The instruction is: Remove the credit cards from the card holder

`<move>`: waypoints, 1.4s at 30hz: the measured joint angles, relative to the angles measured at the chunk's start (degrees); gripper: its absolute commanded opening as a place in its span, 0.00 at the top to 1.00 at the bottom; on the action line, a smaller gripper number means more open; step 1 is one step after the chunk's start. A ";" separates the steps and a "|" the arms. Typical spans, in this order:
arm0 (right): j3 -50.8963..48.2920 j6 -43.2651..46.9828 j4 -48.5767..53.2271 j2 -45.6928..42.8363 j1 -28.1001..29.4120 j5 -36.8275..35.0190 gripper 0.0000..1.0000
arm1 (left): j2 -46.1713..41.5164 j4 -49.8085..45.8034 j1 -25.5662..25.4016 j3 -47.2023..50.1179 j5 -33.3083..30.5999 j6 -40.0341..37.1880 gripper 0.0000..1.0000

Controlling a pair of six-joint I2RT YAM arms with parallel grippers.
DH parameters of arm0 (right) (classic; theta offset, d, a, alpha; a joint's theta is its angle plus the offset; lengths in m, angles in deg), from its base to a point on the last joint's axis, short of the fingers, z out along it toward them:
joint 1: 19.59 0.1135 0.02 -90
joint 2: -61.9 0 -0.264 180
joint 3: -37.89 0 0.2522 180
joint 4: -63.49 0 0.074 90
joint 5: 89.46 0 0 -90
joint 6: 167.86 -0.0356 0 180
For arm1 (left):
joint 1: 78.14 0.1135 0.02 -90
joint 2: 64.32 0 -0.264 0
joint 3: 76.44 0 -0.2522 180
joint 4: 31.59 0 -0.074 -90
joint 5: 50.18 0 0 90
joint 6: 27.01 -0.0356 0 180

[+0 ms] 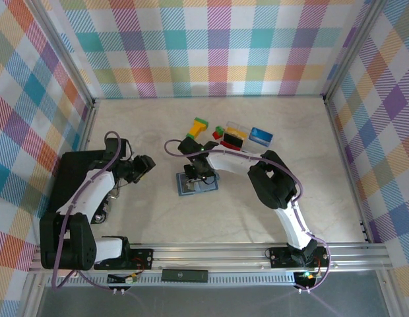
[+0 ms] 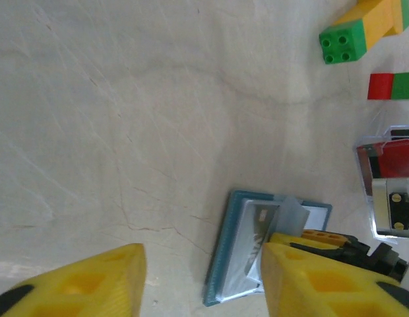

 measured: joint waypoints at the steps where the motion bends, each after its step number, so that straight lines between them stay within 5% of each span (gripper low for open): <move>1: -0.48 0.39 -0.81 -0.15 0.00 0.42 0.83 | 0.61 1.01 -0.37 0.59 1.14 0.76 0.60; 10: -2.23 0.79 -3.58 -0.85 0.00 2.14 0.83 | 7.28 11.87 -6.71 4.96 8.85 6.23 0.79; 19: -2.36 0.52 -3.82 -0.87 -0.07 2.27 0.81 | 15.58 20.00 -13.84 4.92 10.60 9.88 0.87; 29: -2.38 -0.74 -2.97 -1.29 -0.07 -0.61 0.70 | 20.61 19.04 -14.93 3.02 9.05 9.70 0.90; 42: -6.51 -3.76 1.03 -8.31 -0.87 -13.75 0.59 | 22.25 15.50 -14.93 0.02 8.24 6.54 0.89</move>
